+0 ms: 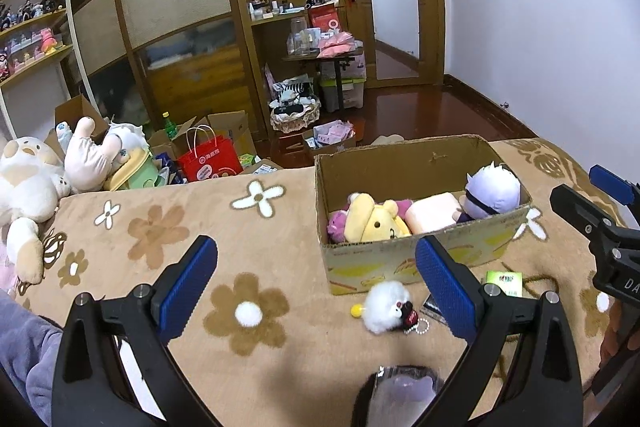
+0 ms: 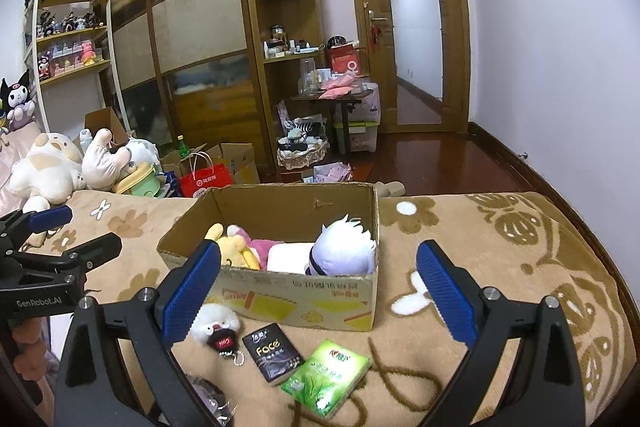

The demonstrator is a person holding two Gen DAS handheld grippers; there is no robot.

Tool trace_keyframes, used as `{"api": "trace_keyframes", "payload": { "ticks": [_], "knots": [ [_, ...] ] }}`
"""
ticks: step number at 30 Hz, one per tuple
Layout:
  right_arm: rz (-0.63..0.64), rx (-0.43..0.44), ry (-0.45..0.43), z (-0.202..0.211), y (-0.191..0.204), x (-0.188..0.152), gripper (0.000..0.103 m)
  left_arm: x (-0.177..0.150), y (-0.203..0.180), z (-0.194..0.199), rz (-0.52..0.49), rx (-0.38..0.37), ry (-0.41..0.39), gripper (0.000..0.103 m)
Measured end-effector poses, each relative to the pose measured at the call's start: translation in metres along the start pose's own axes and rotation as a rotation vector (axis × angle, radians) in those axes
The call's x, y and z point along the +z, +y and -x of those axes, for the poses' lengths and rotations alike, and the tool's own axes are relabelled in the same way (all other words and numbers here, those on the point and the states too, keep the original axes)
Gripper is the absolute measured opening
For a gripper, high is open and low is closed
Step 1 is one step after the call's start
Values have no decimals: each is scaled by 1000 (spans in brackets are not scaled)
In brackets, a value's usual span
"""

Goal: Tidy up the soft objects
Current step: 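Move the left tool to the clear plastic bag while the right tool approaches the green tissue packet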

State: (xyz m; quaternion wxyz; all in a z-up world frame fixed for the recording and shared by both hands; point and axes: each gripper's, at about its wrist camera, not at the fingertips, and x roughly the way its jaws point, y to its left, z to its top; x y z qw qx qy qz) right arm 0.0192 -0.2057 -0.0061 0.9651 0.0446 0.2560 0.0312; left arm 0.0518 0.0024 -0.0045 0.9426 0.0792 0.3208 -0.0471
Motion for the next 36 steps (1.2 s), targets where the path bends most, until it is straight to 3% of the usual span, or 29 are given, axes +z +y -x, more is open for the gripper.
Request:
{"api": "trace_keyframes", "payload": {
  "ticks": [16, 36],
  "knots": [
    [-1, -13, 46, 16, 0, -18, 102, -16, -4, 15, -15, -24, 61, 98],
    [-20, -27, 156, -19, -4, -32, 102, -31, -9, -30, 2, -61, 235, 98]
  ]
}}
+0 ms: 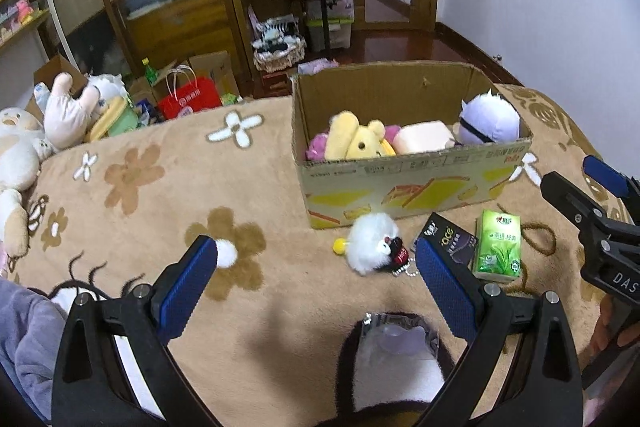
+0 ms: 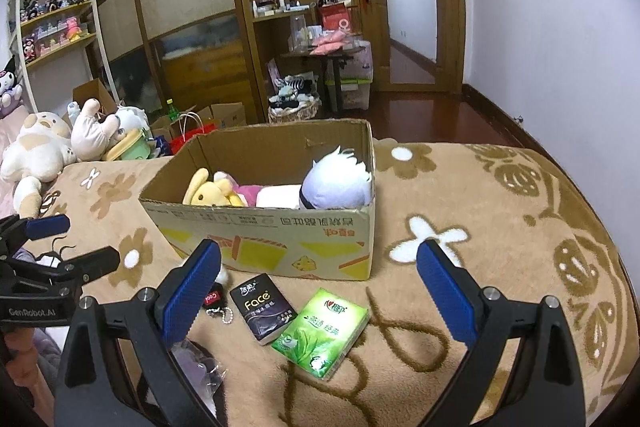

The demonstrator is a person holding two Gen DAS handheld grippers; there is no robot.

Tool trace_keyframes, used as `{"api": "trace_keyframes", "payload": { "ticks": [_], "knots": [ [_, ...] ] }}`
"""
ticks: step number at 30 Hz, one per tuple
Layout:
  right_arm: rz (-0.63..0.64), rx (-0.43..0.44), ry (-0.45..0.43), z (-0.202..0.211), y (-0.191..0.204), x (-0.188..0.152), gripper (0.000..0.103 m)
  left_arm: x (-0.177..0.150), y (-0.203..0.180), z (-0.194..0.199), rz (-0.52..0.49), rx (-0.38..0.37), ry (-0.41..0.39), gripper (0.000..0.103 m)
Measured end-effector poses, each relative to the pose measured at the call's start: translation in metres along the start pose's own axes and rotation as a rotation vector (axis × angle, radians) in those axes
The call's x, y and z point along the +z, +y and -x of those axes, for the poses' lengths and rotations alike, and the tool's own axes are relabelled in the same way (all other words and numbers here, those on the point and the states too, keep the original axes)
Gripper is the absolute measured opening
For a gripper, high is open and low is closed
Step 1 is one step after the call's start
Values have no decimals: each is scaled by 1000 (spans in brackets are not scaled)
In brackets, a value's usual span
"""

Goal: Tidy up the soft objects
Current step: 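Move the left tool to the clear plastic bag while the right tool approaches the green tissue packet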

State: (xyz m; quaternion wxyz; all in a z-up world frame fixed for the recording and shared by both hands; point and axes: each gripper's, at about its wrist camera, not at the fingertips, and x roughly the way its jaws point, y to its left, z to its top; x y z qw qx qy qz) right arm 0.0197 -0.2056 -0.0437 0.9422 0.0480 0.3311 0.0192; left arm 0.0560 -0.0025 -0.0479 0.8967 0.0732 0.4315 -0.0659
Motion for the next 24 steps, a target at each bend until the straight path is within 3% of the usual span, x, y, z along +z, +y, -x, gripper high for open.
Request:
{"api": "trace_keyframes", "payload": {
  "ticks": [24],
  "knots": [
    [-59, -31, 220, -62, -15, -27, 102, -12, -10, -54, 31, -76, 220, 98]
  ]
}}
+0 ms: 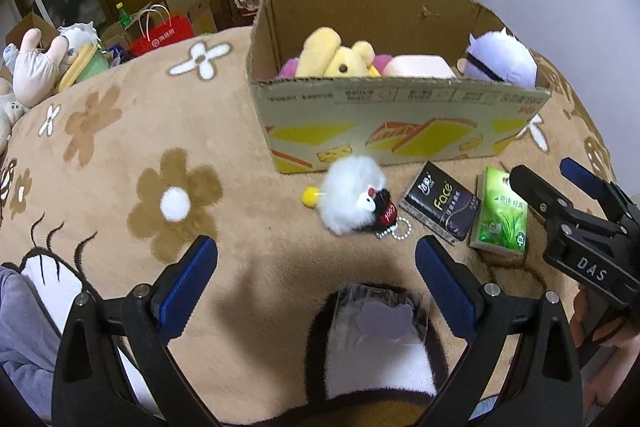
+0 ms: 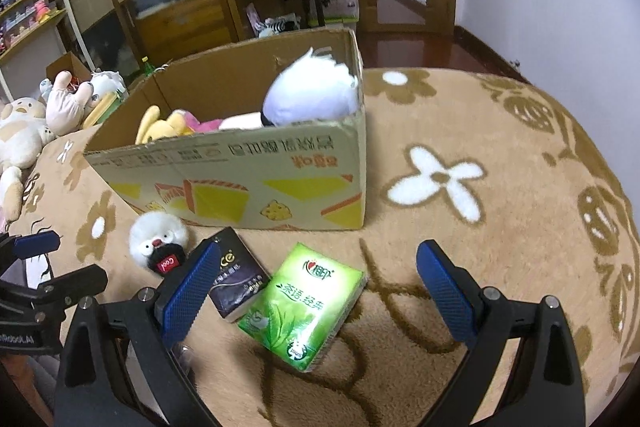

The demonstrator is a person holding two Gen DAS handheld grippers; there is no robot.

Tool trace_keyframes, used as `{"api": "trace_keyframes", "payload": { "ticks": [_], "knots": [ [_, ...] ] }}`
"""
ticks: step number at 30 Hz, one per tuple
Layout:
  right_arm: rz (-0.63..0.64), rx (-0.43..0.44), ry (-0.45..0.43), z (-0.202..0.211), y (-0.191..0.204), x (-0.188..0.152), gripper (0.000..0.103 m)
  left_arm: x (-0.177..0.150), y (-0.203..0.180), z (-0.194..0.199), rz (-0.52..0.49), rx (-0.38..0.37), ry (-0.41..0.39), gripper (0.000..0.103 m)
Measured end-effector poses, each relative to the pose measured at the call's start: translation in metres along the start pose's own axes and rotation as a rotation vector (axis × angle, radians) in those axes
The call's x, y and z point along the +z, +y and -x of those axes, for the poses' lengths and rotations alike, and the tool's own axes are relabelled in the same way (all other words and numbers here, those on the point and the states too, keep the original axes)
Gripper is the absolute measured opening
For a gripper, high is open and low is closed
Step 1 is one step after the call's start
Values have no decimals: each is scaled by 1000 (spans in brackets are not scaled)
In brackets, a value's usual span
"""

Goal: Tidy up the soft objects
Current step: 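Move the left tool to the clear plastic bag while the right tool approaches the green tissue packet, then close the left tool on the clear bag while the right tool grasps the green tissue packet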

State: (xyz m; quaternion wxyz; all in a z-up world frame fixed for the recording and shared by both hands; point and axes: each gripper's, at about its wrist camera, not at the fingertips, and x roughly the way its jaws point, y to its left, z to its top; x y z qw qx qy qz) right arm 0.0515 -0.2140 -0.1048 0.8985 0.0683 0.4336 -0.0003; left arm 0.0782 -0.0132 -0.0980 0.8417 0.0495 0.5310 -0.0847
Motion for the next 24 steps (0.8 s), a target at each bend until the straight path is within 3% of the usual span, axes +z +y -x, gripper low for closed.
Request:
{"api": "trace_keyframes", "payload": {
  "ticks": [15, 20, 24],
  "knots": [
    [-4, 23, 189, -33, -1, -14, 102, -18, -21, -43, -51, -83, 234, 98],
    [10, 9, 263, -44, -2, -21, 102, -25, -26, -57, -66, -93, 310, 98],
    [10, 8, 272, -47, -1, -23, 102, -31, -33, -67, -85, -72, 350, 98]
  ]
}}
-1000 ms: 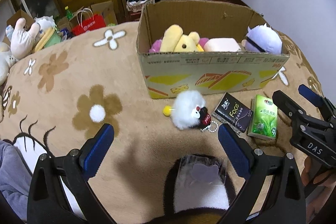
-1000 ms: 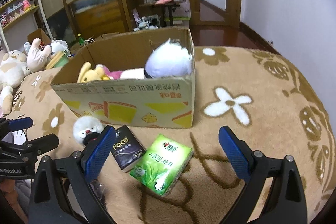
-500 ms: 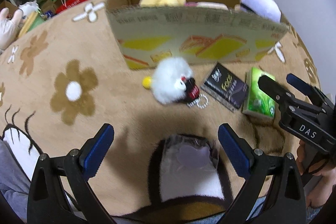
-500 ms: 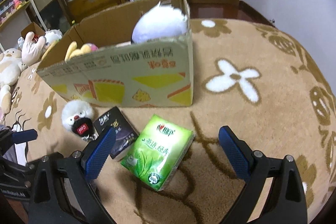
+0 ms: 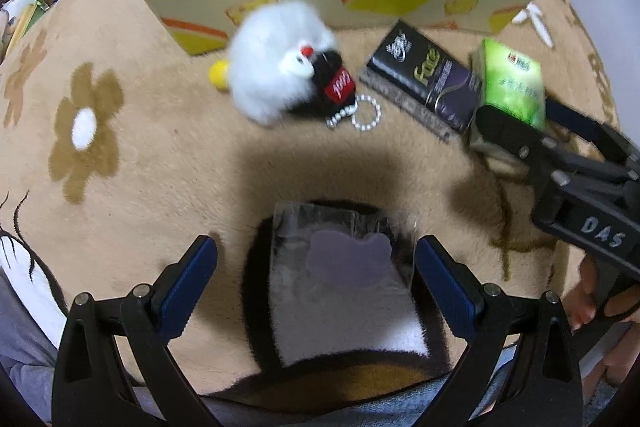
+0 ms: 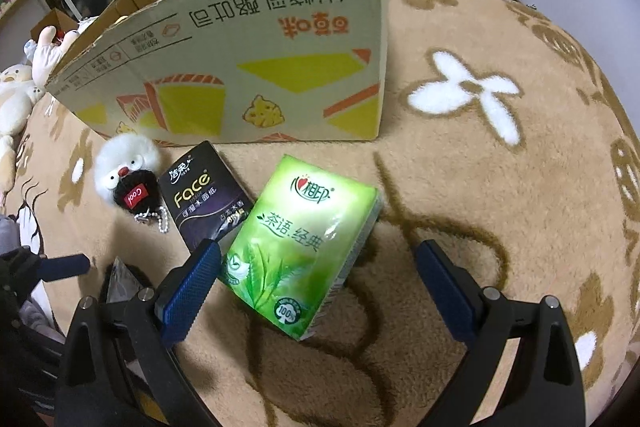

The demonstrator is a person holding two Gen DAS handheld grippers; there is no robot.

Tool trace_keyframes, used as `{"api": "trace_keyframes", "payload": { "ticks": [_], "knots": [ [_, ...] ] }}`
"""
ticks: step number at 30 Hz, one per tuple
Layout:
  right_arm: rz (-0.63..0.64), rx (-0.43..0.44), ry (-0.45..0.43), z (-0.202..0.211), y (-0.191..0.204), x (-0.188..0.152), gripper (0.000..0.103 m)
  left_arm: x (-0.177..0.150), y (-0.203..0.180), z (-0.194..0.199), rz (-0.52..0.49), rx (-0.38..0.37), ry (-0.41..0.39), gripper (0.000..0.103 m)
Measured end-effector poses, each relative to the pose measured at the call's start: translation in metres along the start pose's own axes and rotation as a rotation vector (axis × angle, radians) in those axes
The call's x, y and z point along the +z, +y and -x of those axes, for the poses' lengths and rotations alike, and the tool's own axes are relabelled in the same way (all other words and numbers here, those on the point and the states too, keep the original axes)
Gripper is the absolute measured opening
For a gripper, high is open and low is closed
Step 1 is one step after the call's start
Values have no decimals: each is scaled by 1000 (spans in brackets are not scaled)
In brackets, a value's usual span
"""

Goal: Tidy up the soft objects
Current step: 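Close the left tool on the clear bag while the right tool grasps the green tissue packet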

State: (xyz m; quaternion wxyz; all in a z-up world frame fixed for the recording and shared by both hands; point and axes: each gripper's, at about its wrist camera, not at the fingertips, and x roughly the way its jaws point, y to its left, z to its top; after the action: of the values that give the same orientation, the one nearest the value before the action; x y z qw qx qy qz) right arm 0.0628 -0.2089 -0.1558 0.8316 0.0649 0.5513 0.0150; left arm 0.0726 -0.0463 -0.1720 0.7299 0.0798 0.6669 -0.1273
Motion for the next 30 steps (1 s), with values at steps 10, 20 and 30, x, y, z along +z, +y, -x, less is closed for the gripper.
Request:
{"api": "trace_keyframes", "payload": {
  "ticks": [10, 20, 30],
  "knots": [
    [11, 10, 11, 0, 7, -2, 91, -7, -33, -16, -82, 48, 15, 98],
    [49, 22, 36, 2, 19, -9, 52, -14, -27, -13, -65, 26, -10, 77],
    [44, 35, 31, 4, 24, -10, 51, -9, -23, -10, -68, 29, -19, 76]
  ]
}}
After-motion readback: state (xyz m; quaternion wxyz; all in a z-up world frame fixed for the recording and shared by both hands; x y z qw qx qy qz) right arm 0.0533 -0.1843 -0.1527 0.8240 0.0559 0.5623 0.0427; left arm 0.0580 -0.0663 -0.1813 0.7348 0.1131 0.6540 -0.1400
